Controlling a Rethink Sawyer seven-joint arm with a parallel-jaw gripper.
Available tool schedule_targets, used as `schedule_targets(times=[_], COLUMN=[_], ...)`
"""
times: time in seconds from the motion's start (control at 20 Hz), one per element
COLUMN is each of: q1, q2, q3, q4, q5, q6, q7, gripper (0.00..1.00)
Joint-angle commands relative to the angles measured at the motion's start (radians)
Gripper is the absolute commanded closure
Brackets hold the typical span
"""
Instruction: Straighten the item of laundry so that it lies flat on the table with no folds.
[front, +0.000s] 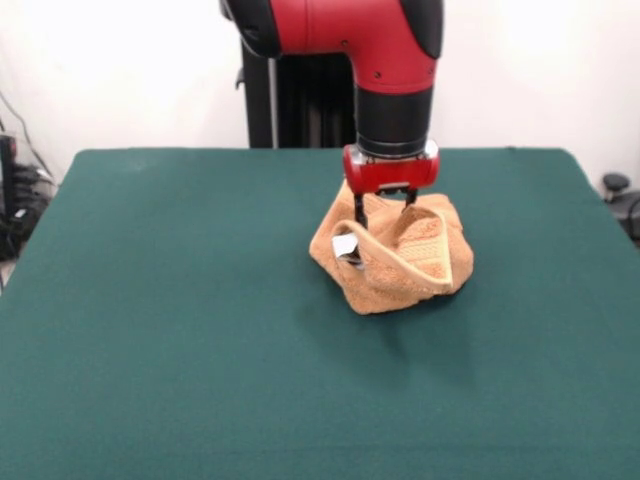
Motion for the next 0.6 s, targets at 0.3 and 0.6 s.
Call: schedule_targets(times=[0.3, 0.6], q1=[0.032, 0.012], q2=[0.034, 0.038], q3=[0.026, 0.044], q4=[-0.054, -0.050], q5=[0.003, 0.009], q6=[0.016, 0.026], q7=[0.086, 0.077], gripper=[0.00, 0.00])
